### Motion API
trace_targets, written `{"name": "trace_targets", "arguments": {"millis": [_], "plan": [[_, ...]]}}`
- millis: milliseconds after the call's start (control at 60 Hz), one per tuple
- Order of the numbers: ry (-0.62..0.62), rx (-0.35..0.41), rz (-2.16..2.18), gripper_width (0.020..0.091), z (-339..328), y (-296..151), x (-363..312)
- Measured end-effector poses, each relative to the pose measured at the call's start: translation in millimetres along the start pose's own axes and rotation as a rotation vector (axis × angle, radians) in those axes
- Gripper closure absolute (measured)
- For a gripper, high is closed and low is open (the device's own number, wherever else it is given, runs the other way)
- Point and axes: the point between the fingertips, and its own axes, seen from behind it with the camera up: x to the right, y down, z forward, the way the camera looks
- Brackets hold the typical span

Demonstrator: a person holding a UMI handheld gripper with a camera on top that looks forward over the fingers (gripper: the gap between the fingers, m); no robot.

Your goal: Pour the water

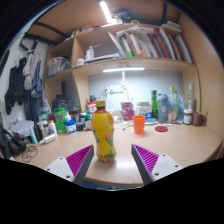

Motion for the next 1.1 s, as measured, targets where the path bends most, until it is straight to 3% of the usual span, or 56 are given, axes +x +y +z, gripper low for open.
{"name": "trace_targets", "arguments": {"millis": [167, 350, 400, 650, 867, 1000, 1100], "plan": [[-0.004, 0.003, -0.040, 0.0264, 61, -1, -29], [0.073, 0.018, -0.057, 0.0291, 118, -12, -19], [0.080, 0.019, -0.046, 0.0547, 126, -13, -18], [0.031, 0.028, -0.062, 0.0704, 135, -11, -24], [-0.094, 0.021, -0.048, 0.0704, 149, -24, -46], [-0.237, 0.043, 0.238, 0.0708, 177, -78, -60], [-0.346, -0.002, 0.596, 0.0706, 202, -119, -50]]}}
